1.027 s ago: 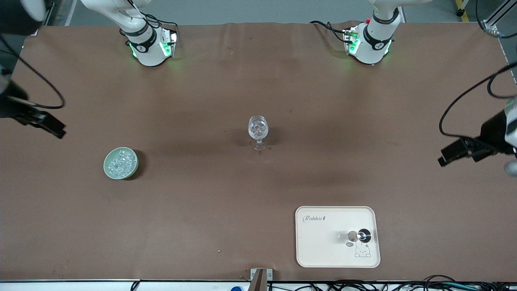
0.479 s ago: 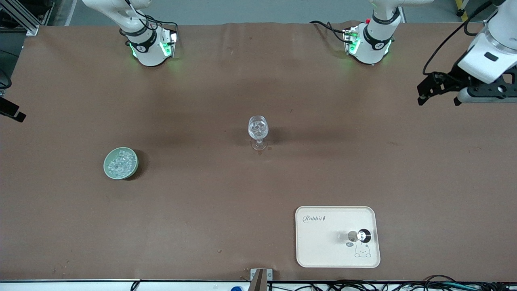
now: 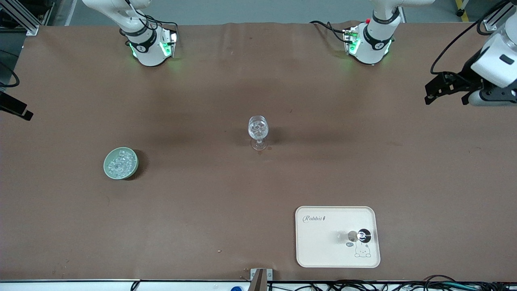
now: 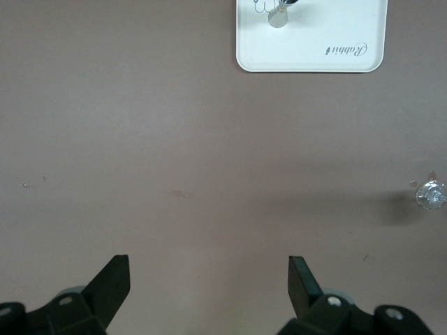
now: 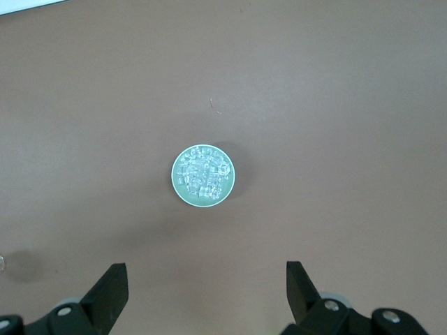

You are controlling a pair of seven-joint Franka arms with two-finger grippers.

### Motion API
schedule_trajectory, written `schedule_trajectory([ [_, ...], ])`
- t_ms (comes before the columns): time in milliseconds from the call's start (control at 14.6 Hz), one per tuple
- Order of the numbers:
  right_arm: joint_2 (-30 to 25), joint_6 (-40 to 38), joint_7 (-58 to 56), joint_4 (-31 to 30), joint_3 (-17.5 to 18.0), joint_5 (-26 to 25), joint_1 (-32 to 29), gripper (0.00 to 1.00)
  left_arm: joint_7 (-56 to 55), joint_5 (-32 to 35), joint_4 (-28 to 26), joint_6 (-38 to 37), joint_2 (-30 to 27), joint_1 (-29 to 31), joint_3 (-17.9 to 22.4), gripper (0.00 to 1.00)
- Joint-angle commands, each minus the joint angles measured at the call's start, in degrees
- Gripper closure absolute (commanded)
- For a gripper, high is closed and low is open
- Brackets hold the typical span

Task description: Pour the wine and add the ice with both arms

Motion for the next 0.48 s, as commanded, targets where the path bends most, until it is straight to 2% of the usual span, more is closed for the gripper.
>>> schedule_trajectory([
  [0, -1.77, 0.20, -0.33, -1.89, 0.58, -0.07, -0.28, 0.00, 0.15, 0.60, 3.64, -2.43, 2.76, -0.11, 0.07, 0.00],
  [411, -1.69, 0.20, -0.24, -1.89, 0.50, -0.07, -0.19, 0.00, -0.47, 0.69, 1.88, 0.55, 2.50, 2.26, -2.65, 0.00],
])
